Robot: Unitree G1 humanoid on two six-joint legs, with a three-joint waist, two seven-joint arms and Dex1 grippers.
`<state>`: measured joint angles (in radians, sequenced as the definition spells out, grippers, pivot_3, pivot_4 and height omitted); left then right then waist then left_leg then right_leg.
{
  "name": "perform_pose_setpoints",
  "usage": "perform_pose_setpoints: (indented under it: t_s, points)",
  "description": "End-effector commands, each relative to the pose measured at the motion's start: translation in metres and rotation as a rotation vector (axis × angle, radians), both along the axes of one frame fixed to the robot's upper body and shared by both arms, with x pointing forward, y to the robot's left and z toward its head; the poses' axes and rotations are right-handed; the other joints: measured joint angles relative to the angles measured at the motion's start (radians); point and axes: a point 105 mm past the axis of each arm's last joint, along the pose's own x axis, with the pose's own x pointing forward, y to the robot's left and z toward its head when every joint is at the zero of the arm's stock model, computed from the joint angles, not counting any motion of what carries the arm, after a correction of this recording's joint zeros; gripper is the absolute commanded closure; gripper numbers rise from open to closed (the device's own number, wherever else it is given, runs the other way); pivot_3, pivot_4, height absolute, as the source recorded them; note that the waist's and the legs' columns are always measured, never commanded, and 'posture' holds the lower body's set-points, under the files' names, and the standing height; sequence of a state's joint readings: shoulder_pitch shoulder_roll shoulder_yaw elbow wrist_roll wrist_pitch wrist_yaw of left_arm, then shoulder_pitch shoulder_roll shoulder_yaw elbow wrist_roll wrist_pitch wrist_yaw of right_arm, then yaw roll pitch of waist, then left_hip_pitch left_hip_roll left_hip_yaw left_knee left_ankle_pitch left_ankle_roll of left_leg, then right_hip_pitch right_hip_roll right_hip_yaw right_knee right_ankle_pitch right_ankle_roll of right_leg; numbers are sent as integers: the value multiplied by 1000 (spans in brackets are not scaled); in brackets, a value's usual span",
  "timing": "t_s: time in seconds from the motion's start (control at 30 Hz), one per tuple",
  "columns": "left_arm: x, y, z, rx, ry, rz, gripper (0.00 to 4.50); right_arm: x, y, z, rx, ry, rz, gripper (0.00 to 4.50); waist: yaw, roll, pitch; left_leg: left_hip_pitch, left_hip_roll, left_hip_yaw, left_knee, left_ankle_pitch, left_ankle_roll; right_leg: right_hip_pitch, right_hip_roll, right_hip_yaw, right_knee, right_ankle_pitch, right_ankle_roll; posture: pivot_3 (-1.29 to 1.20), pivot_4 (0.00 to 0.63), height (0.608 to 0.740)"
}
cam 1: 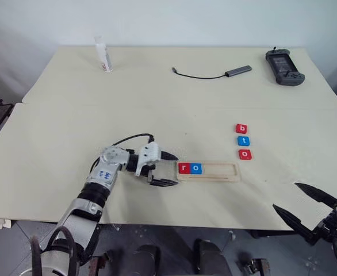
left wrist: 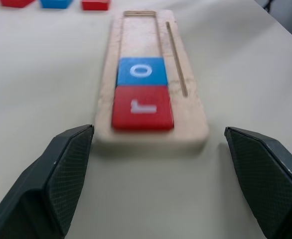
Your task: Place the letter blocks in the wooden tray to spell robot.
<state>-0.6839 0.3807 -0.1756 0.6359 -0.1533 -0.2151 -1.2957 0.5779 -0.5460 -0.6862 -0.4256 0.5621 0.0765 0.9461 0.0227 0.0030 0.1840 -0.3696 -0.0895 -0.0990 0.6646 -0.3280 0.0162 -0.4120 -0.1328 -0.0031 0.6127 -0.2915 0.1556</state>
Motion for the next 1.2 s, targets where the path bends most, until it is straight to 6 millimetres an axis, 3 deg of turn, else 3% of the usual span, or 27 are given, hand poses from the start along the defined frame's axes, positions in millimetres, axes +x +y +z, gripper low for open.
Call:
perform_pose_setpoints:
  t_s: [0.03, 0.13, 0.23, 0.47, 0.63, 0.83, 0.97, 1.2]
  points:
    - [-9, 27, 25, -124, -59, -13, 38, -9, -23, 3, 6, -37, -105, 0, 0, 0, 0, 0, 0, 0, 0, 0, 0, 0, 0, 0, 0, 0, 0, 0, 150, 740]
    - [-14, 52, 25, -126, -90, 37, 38, -7, -29, 1, 6, -56, -136, 0, 1, 1, 0, 1, 0, 0, 0, 0, 0, 0, -1, 1, -1, 0, 0, 0, 150, 740]
    - [-17, 68, 27, -148, -96, 120, 38, 9, -23, 4, 36, -94, -124, 0, -2, 1, 0, 1, 0, 0, 0, 0, 0, 0, -1, 2, -2, 0, 0, 0, 150, 740]
    - [-26, 73, 40, -248, -106, 213, 38, 71, 7, 34, 111, -116, -48, 0, -3, 1, -1, 1, 0, 0, 2, 0, 0, 0, -1, 3, 0, 0, 0, 0, 150, 740]
    - [-36, 77, 43, -288, -100, 295, 38, 131, 24, 50, 72, 88, -78, 0, -17, 2, -1, 1, 0, 1, 2, 0, 0, -1, -1, 4, 0, 0, 0, 0, 150, 740]
    - [-48, 75, 39, -318, -55, 342, 38, 178, 38, 61, 21, 239, -159, 0, -18, 2, -1, -1, 2, -1, 0, 0, -1, -2, 0, 2, 0, -1, -2, 0, 150, 740]
    - [-51, 72, 39, -321, -50, 353, 38, 189, 39, 57, -9, 301, -202, 0, -10, 2, -1, -2, -1, -1, 1, 0, 0, -3, -2, 2, 1, 0, -1, 0, 150, 740]
    - [-51, 69, 38, -330, -64, 372, 38, 191, 43, 57, -7, 329, -217, 0, -6, 2, -1, -3, -1, -1, 0, 0, 1, -3, -2, 2, 0, 0, -1, 0, 150, 740]
